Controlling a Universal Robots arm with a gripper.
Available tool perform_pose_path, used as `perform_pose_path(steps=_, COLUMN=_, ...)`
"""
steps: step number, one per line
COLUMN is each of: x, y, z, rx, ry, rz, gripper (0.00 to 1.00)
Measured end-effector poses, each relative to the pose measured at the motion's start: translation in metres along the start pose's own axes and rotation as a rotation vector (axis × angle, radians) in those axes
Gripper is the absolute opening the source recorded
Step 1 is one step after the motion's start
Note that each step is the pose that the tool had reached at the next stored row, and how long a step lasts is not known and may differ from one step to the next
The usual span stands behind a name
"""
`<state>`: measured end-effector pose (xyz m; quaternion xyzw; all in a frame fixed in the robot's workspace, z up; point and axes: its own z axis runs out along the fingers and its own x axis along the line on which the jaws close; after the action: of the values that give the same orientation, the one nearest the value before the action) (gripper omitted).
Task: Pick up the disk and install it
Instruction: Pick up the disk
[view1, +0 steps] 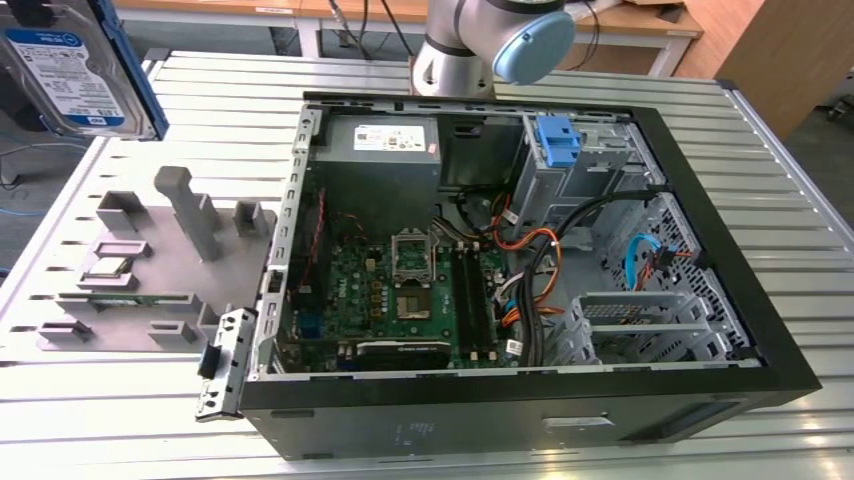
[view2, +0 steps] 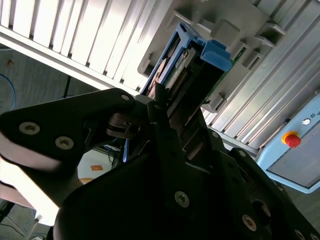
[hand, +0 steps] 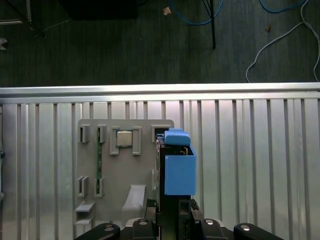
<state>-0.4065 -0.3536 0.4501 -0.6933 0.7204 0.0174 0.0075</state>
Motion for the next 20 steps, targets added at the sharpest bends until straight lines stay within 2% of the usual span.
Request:
perform_pose_path(steps=3, x=0.0, y=-0.0001, z=-0.0018, rx=0.0001, ry=0.0, rz=0.0, gripper=0.35)
perform_pose_path(steps=10, x=-0.0003, y=0.0001, z=-0.0105, rx=0.0, ry=0.0, rz=0.0, gripper=0.35)
perform_pose_path(steps=16, x=-0.0004, y=0.0, z=-0.0108, rx=0.0, ry=0.0, rz=0.0, gripper=0.35)
perform_pose_path(steps=20, x=-0.0004, y=-0.0023, z=-0.0108, rx=0.0, ry=0.0, rz=0.0, gripper=0.35)
